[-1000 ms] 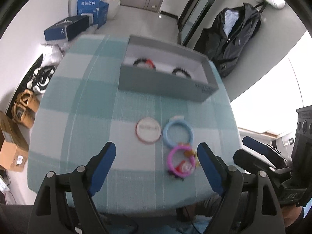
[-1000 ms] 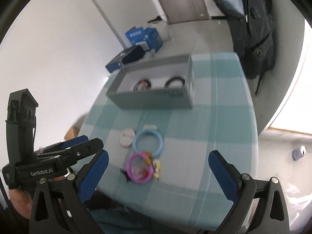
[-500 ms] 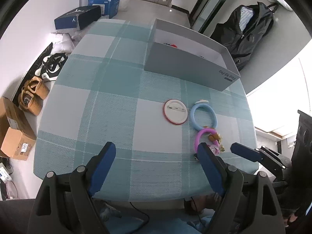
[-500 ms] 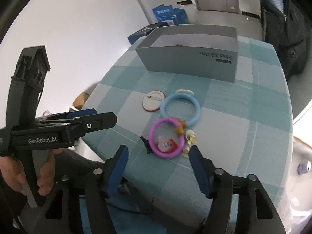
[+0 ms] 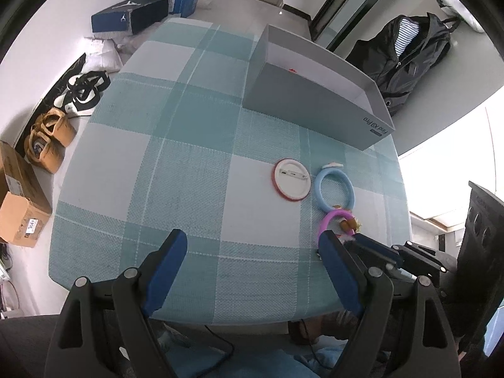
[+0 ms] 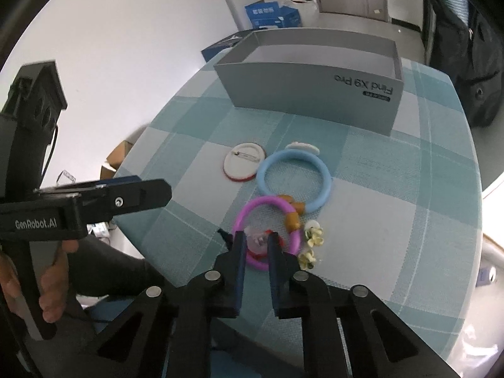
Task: Organize jewelry
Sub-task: 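Grasp a small red-and-white charm beside the pink ring with right gripper, then grasp the pink ring with charms with left gripper while right gripper holds the charm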
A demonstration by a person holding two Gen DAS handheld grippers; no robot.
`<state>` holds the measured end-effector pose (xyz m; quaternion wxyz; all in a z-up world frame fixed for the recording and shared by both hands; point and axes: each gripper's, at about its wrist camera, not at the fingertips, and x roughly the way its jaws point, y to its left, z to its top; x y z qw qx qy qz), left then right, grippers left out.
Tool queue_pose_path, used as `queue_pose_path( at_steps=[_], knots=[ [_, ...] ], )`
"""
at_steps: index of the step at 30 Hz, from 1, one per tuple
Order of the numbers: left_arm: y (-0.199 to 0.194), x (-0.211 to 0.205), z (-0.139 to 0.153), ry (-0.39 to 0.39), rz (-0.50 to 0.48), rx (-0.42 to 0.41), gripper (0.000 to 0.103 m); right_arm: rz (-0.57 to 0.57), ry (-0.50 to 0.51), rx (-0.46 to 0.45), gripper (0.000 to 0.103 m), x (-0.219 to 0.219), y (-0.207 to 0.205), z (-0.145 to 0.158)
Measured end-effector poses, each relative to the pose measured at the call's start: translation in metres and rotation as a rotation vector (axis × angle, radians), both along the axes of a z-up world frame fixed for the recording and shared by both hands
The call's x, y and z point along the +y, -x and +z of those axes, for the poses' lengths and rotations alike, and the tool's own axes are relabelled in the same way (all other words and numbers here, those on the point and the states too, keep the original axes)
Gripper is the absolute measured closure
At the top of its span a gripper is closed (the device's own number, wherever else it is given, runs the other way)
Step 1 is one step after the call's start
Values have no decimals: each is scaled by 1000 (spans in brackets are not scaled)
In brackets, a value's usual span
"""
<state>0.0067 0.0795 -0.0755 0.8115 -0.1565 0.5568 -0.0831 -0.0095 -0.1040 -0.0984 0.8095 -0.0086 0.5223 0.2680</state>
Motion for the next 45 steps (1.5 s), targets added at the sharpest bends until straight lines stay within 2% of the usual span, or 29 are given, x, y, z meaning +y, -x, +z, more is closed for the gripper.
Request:
queue_pose_path(
  at_steps=[8, 12, 16, 24, 31, 35, 41, 42, 45],
  knots=[
    [1, -3, 2, 2, -26, -9, 21, -25, -71, -20, 98, -9, -2, 13],
    [8, -10, 13, 10, -57, -66, 21, -60, -107, -40, 98, -20, -6, 25],
    [12, -27, 18, -36, -132, -109, 21, -117, -139, -52, 98, -34, -11, 34],
    [15, -64, 12, -88, -261, -99, 21, -202, -188, -73, 98, -60, -16, 52],
    [13, -89, 0, -154, -336, -86, 21, -252, -181, -69, 98, -75, -17, 53],
    [12, -95, -9, -178, -352, -64, 21, -265, -182, -75, 98, -81, -17, 54],
    [13, -95, -6, -211, -353, -89, 21, -275, -190, -70, 98, -87, -17, 55],
    [13, -94, -6, -211, -350, -88, 22, -275, -191, -69, 98, -88, -18, 54],
    [12, -93, -9, -204, -362, -75, 40, -275, -195, -71, 98, -88, -18, 56]
  ],
)
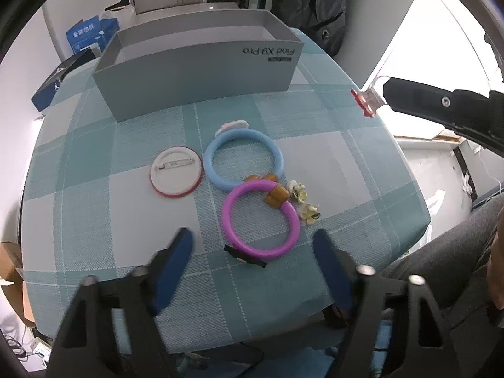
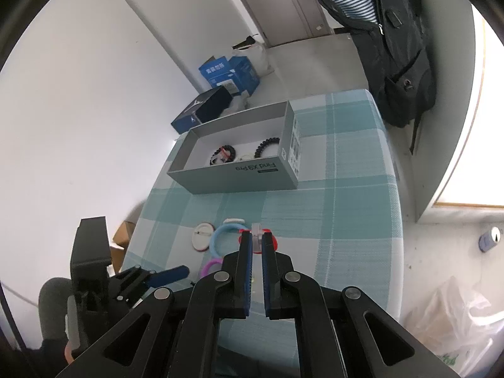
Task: Organize jewelry
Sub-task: 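Grasp the pink ring with charms with left gripper while right gripper holds the charm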
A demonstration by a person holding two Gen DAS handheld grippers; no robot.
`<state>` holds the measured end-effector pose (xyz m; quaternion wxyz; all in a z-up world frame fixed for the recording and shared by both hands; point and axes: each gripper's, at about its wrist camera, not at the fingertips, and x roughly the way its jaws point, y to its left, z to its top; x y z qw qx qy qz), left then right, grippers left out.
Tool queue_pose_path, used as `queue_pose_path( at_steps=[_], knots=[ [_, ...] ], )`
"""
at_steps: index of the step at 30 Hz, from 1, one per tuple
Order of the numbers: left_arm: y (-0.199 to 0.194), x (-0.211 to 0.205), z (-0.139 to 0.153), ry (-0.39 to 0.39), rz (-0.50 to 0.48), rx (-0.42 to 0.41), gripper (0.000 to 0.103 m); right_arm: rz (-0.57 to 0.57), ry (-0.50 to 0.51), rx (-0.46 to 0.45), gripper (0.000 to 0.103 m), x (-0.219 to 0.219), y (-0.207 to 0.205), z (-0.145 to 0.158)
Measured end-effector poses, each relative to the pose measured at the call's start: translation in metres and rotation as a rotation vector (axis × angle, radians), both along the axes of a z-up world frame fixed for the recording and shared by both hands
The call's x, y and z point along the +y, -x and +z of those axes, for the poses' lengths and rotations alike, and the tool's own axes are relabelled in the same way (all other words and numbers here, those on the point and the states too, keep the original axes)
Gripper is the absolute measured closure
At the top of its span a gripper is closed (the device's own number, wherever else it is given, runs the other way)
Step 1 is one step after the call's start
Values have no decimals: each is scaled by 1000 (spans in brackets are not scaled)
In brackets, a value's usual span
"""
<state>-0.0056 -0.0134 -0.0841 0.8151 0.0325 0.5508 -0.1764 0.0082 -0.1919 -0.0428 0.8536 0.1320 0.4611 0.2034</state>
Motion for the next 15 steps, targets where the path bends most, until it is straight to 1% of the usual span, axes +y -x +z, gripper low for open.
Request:
queue_pose_path(
  at_steps=[1, 5, 6, 8, 10, 11, 12, 13, 15],
  knots=[
    [0, 1, -1, 10, -3, 15, 42, 0, -1, -1, 98, 0, 0, 0],
    [-4, -1, -3, 20, 0, 9, 44, 1, -4, -1, 98, 0, 1, 0],
    [-4, 0, -3, 20, 2, 8, 47, 1, -4, -2, 98, 0, 1, 0],
    [-4, -1, -3, 23, 3, 5, 56, 1, -3, -2, 98, 0, 0, 0],
    [-5, -2, -2, 21, -4, 4, 69, -1, -4, -2, 98, -1, 1, 0],
    [-5, -3, -2, 16, -6, 1, 71, -2, -4, -1, 98, -1, 1, 0],
    [-6, -3, -2, 12, -7, 0, 77, -3, -3, -1, 98, -1, 1, 0],
    [-6, -3, -2, 11, -6, 1, 87, -3, -2, 0, 98, -1, 1, 0],
    [-7, -1, -2, 30, -5, 18, 94, -5, -1, 2, 98, -1, 1, 0]
  ],
)
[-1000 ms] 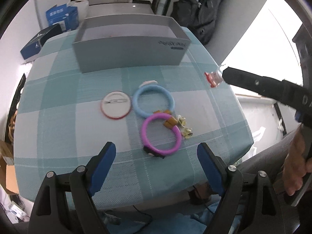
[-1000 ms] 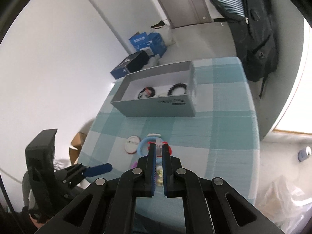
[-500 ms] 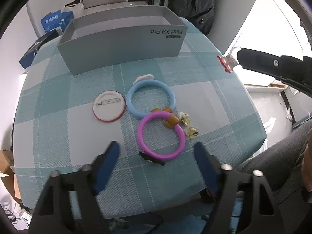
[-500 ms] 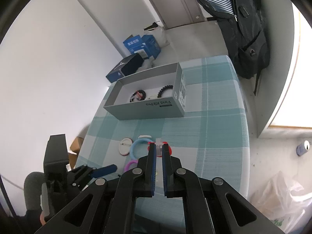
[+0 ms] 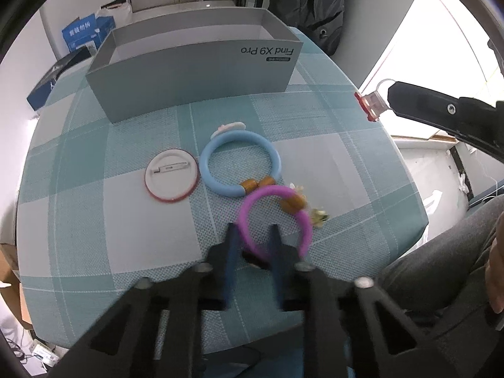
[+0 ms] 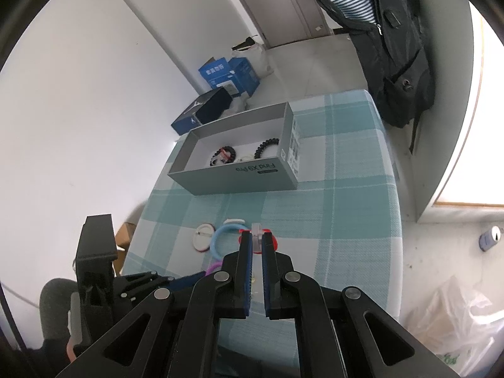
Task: Organize jewelry
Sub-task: 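Grasp the pink ring with charms with left gripper while right gripper holds the charm, then carry pink ring and red charm over the grey box with both grippers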
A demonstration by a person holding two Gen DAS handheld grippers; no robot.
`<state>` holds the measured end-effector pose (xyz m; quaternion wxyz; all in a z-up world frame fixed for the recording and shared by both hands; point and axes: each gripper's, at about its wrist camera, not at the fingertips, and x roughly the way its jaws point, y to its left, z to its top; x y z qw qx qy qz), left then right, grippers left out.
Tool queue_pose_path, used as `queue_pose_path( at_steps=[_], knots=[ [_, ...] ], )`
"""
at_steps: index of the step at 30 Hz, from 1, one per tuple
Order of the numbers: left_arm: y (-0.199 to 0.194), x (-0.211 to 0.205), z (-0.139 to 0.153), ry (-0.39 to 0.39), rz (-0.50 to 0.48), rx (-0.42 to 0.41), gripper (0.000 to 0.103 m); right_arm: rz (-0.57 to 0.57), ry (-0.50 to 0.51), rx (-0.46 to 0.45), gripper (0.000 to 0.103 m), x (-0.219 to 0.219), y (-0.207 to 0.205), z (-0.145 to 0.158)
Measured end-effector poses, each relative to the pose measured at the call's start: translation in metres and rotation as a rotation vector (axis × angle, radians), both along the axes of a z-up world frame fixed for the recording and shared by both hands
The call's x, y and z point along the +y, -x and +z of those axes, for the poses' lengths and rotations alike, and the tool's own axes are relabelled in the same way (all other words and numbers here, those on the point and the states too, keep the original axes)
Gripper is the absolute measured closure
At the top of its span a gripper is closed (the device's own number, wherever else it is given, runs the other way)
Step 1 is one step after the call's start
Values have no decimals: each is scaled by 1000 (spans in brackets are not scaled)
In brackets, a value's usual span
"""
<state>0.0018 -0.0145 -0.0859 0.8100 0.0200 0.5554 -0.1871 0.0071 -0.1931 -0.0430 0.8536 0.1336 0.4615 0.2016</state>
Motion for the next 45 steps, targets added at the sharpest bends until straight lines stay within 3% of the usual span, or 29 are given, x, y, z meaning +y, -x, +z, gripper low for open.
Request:
queue_pose_path(
  at_steps=[11, 25, 37, 45],
  knots=[
    [-2, -2, 1, -22, 4, -13, 97, -2, 3, 5, 98, 1, -1, -2],
    [-1, 4, 19, 8, 37, -65, 98, -4, 2, 14, 98, 1, -2, -3],
    [-25, 41, 51, 142, 174, -98, 98, 27, -41, 3, 98, 14, -9, 7],
    [-55, 50, 82, 162, 208, -146, 98, 38, -82, -16, 98, 23, -37, 36]
  ],
)
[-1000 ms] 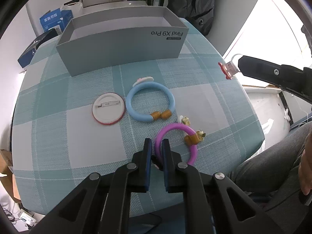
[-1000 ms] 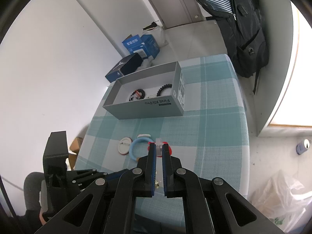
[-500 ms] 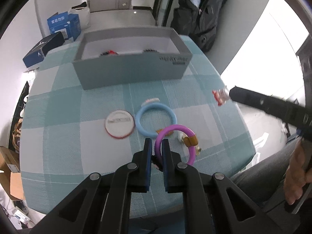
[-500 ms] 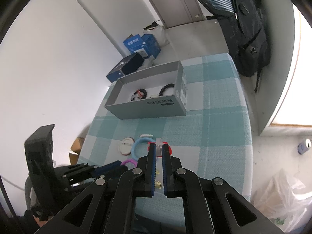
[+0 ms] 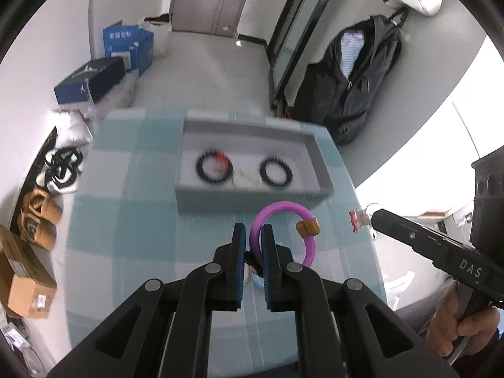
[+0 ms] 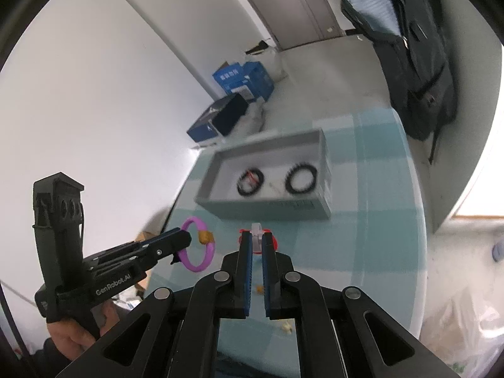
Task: Organize jewelry
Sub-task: 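Carry pink ring and red charm over the grey box with both grippers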
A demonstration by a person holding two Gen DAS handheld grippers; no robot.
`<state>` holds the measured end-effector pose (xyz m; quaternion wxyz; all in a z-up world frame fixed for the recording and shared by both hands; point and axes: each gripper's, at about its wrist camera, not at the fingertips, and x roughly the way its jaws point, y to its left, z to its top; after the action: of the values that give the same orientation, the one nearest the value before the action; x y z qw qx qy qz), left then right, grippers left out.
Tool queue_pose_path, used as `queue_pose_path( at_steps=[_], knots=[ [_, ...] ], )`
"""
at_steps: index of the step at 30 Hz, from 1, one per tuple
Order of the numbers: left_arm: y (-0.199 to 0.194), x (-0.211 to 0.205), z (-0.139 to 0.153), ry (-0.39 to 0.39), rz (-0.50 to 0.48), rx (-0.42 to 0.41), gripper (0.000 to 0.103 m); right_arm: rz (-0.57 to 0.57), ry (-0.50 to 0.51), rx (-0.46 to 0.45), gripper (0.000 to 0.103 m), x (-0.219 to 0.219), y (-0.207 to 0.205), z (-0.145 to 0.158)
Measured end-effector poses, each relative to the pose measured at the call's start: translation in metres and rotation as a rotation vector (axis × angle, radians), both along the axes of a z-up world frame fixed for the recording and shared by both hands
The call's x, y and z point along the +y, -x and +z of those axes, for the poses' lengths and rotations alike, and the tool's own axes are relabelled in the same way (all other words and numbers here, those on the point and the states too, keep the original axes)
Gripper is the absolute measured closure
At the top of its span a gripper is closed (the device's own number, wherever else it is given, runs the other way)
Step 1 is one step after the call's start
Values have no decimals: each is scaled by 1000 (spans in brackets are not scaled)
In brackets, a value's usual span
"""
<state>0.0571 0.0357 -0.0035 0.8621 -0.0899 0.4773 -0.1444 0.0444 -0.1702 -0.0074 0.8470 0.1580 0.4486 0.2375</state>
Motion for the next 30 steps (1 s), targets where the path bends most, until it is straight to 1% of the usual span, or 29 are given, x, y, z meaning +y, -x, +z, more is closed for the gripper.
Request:
queue_pose_path(
  at_steps=[4, 9, 13, 20, 22, 25, 30],
  knots=[
    [-20, 6, 8, 4, 1, -11, 98, 23, -19, -11, 98, 8, -21, 13],
    [-45, 9, 14, -7, -3, -26, 97, 58, 0, -26, 98, 24, -49, 23],
    [-61, 11, 10, 7, -1, -1, 97, 81, 12, -24, 98, 33, -71, 22],
    [-83, 9, -11, 21, -7, 62, 98, 85, 30, 8, 98, 38, -102, 3],
    [-87, 9, -19, 24, -9, 82, 98, 79, 29, 27, 98, 36, -106, -3],
    [-93, 8, -25, 24, -11, 103, 98, 66, 42, 51, 98, 34, -111, -12],
    [-100, 7, -29, 20, -17, 115, 98, 55, 41, 79, 98, 31, -118, -21]
  ],
)
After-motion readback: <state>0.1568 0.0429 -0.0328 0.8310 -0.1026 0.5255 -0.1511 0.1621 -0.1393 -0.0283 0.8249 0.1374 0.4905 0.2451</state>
